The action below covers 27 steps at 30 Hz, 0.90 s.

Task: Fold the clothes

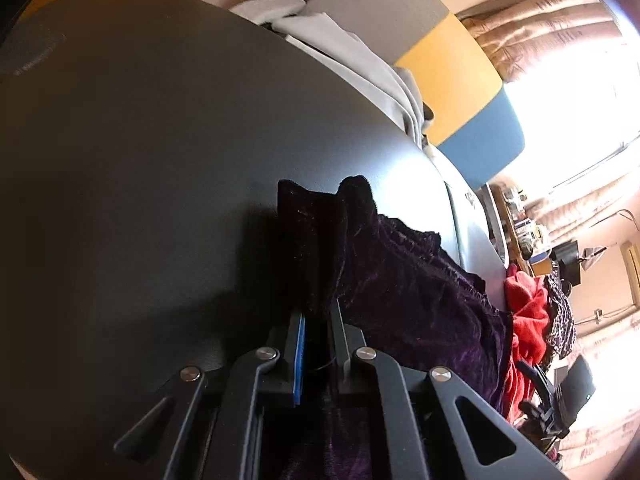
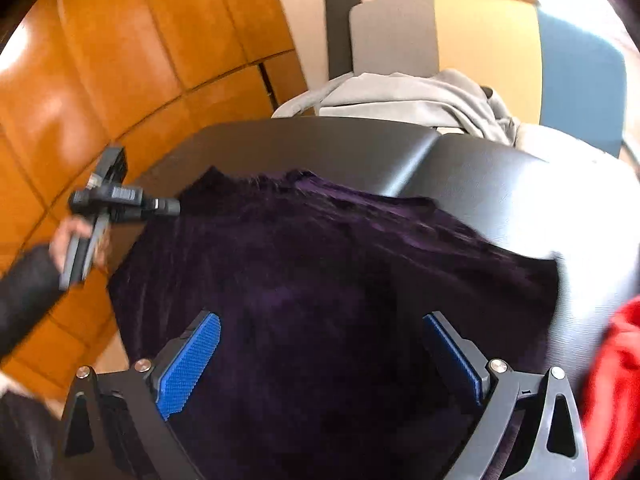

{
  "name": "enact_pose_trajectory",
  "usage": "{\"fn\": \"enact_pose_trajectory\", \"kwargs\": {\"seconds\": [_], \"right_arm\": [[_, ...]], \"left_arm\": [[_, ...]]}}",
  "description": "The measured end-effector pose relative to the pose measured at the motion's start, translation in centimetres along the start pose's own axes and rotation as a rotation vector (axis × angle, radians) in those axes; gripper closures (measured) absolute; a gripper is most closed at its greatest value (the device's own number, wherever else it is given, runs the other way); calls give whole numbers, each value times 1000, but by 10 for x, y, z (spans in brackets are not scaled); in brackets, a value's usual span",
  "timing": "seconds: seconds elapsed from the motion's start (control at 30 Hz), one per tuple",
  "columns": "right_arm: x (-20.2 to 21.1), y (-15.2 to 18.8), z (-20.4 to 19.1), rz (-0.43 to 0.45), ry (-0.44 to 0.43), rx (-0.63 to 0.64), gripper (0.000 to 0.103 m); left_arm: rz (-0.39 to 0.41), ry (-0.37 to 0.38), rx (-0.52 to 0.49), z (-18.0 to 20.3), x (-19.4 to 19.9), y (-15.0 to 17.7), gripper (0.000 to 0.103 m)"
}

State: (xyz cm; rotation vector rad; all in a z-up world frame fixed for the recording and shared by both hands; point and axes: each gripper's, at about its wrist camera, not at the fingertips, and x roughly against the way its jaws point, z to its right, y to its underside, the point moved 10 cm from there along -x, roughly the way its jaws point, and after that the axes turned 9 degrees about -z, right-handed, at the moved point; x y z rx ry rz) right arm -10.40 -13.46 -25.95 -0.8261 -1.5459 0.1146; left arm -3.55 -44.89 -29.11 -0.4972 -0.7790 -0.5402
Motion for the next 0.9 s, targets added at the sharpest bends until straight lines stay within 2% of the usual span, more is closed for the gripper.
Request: {"fn": "enact_pose_trajectory", "kwargs": {"seconds": [0.1, 0.17, 0.3, 0.4, 0.63, 0.77, 0.9], "right_arm": [[8, 15, 4, -55, 0, 45, 16], [5, 19, 4, -90, -9, 91, 19], [-17, 30, 13, -178, -17, 158, 22], [-34, 37, 28, -226, -10, 159, 24], [-35, 48, 37, -198, 8, 171, 22], [-37, 50, 38, -115, -41, 119, 12], [-40, 54, 34, -52, -40, 131, 3]], "left_arm": [[1, 19, -8, 6, 16, -4, 96], [0, 34, -18, 12, 24, -7, 96], [-11, 89, -50, 49, 31, -2, 96], [-20, 134, -50, 72, 37, 5, 96], [-32, 290, -28, 132, 43, 20, 96], [-30, 372, -31, 183, 41, 28, 96], [-52, 445, -35, 240, 25, 38, 96]]}}
